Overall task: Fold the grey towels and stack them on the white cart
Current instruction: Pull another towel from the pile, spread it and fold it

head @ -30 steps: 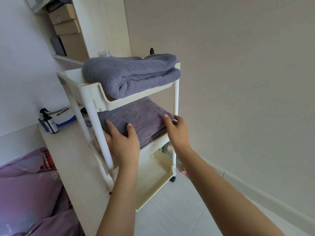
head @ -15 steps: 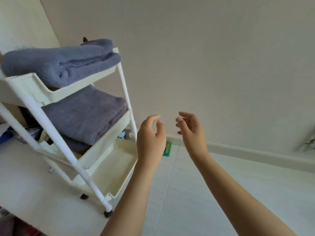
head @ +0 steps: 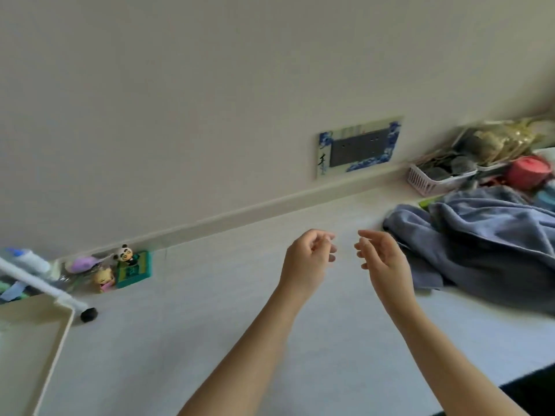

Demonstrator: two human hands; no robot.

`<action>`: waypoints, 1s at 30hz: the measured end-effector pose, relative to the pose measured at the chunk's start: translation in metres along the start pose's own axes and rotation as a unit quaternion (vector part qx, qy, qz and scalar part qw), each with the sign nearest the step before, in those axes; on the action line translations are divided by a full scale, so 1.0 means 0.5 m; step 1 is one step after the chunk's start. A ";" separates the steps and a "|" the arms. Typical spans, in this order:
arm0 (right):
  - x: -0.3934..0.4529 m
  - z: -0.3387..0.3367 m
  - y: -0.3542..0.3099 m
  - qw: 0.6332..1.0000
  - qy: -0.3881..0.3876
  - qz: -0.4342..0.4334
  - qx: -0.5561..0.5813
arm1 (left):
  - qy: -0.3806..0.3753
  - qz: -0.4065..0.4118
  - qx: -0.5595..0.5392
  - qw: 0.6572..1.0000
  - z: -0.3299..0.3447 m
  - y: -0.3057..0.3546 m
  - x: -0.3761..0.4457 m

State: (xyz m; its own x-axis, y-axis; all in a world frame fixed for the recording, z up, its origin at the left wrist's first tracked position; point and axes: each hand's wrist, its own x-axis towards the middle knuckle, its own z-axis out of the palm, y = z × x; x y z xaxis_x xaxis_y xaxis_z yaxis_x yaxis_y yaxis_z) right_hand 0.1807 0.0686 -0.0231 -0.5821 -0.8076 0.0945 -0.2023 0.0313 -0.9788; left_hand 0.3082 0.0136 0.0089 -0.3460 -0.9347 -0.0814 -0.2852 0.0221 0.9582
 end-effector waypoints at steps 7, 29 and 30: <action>0.077 -0.269 0.142 0.992 0.076 0.070 -0.066 | -0.086 -0.087 -0.001 0.993 0.289 -0.020 0.093; 0.232 -0.552 0.243 0.966 0.145 0.074 -0.200 | -0.100 -0.223 -0.329 0.912 0.687 0.064 0.251; 0.230 -0.549 0.239 0.968 0.142 0.060 -0.198 | -0.083 -0.204 -0.343 0.913 0.681 0.071 0.251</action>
State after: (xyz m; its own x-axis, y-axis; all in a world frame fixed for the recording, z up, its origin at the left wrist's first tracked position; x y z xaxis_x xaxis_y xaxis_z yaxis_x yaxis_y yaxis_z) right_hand -0.1268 0.1412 -0.0794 -0.8021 -0.5911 0.0851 -0.3723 0.3834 -0.8452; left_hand -0.0499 0.0182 -0.0606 -0.4832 -0.7474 -0.4560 0.1862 -0.5966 0.7806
